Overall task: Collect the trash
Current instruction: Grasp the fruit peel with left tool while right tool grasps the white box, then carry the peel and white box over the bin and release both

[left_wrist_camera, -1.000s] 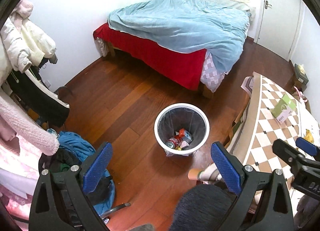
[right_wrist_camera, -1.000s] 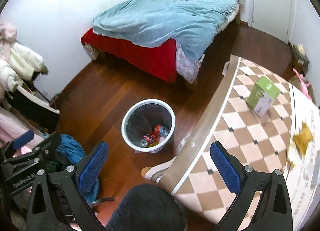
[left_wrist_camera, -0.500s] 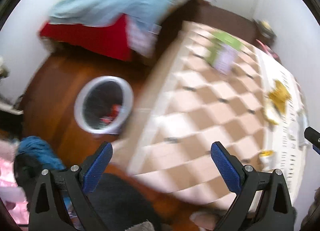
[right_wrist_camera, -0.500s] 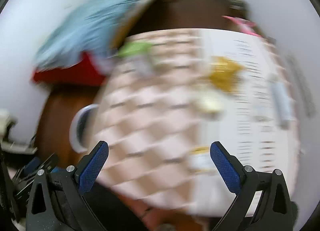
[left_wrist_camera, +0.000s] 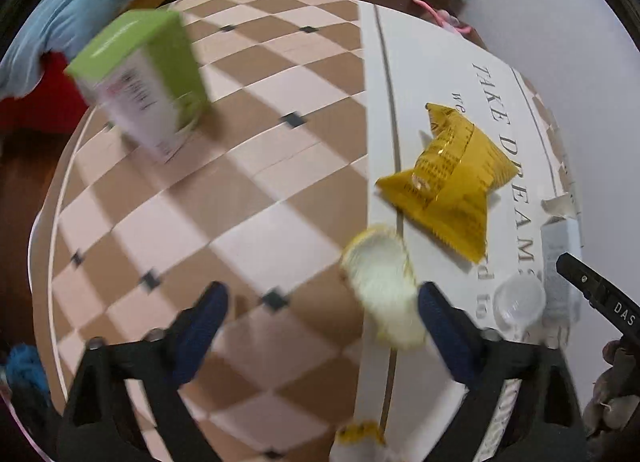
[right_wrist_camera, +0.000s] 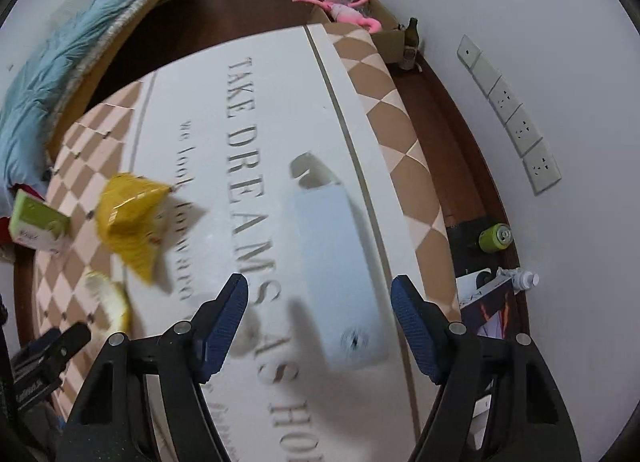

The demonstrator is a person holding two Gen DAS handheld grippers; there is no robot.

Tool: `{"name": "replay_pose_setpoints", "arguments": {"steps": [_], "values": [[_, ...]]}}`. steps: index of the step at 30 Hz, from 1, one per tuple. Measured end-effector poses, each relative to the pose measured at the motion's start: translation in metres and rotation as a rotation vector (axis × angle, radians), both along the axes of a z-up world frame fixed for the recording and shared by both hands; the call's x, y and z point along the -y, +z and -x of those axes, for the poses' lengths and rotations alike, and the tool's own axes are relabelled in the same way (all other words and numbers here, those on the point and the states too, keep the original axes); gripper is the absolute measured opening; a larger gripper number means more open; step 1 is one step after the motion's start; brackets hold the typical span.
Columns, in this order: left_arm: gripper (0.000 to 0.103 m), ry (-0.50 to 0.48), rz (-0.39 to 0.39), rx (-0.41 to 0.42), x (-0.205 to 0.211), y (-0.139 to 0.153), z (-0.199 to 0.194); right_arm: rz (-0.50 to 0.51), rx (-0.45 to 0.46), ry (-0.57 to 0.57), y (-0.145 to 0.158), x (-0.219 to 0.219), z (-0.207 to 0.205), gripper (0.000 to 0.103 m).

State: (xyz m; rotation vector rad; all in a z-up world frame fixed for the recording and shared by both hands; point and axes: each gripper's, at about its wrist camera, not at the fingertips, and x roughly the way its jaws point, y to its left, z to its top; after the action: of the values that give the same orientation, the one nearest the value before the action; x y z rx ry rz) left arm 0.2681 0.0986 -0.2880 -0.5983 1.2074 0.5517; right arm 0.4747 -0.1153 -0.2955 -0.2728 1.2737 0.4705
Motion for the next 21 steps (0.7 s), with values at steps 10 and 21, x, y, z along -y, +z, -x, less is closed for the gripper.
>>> {"name": "replay_pose_setpoints", "arguments": {"steps": [10, 21], "values": [[0.010, -0.098, -0.105, 0.019, 0.017, 0.000, -0.014, -0.002, 0.007, 0.016, -0.025, -0.001, -0.005, 0.039], [0.005, -0.096, -0.204, 0.094, 0.019, 0.050, 0.003, -0.077, 0.046, 0.028, 0.017, 0.008, 0.017, 0.038]]}}
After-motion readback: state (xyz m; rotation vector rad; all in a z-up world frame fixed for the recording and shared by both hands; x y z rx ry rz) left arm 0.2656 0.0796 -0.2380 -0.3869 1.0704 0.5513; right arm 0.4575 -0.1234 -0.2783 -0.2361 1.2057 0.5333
